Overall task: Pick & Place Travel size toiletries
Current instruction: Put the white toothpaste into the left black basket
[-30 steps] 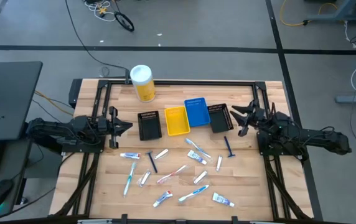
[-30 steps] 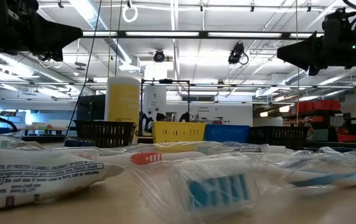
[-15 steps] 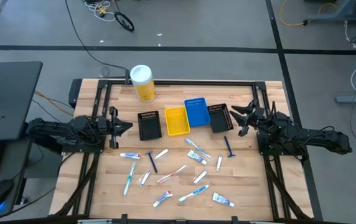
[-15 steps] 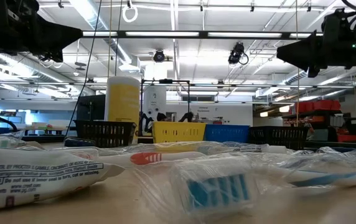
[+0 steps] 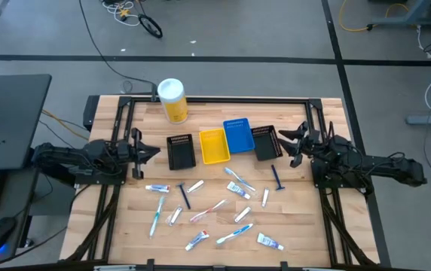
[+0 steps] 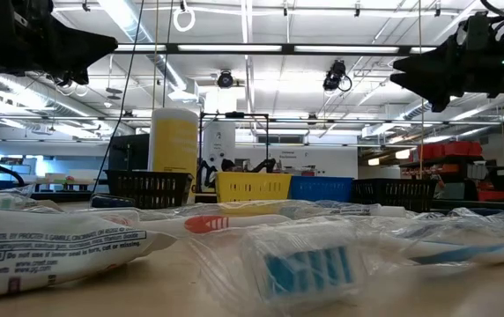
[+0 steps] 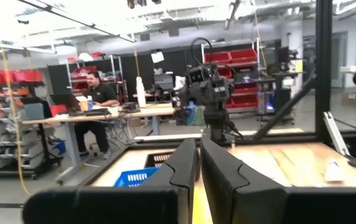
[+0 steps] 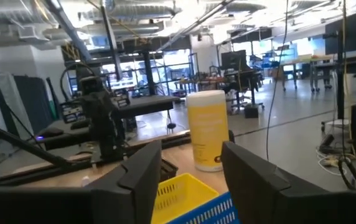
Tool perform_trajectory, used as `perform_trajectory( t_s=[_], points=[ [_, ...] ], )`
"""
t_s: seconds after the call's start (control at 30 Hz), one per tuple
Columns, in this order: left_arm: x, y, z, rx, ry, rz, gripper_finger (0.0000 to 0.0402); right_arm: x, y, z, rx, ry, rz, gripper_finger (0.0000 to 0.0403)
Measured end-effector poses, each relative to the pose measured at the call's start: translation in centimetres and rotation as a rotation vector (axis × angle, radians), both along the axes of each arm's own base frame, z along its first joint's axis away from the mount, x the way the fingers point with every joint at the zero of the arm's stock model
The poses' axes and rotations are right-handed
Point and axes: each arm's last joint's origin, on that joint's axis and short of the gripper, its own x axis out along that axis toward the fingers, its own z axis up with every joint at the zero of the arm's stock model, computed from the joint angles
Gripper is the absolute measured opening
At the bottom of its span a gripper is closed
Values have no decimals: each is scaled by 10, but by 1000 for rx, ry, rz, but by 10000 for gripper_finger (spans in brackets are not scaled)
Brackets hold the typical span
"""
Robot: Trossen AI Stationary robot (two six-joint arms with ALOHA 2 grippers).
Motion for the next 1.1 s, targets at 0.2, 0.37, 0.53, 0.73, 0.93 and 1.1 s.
perform_trajectory(
  t_s=[0.2, 0.37, 0.53, 0.73, 0.93, 1.1],
  points=[
    [-2, 0, 6, -57, -70, -9, 32, 1, 0, 5, -27, -48, -3, 204],
    [-4, 1, 12, -45, -133, 14, 32, 1, 0, 14, -47, -139, -5, 204],
    [-7, 0, 24, -55, -188, -41, 32, 3, -1, 17, -52, -175, -4, 204],
    [-12, 1, 55, -130, -66, -37, 55, 10, -2, 14, -47, -152, -6, 204],
    [-8, 1, 87, -157, 144, -20, 110, 16, -3, 13, -45, -146, -5, 204],
    [8, 0, 100, -143, 396, 26, 146, 21, -4, 9, -39, -114, -5, 204]
  ],
)
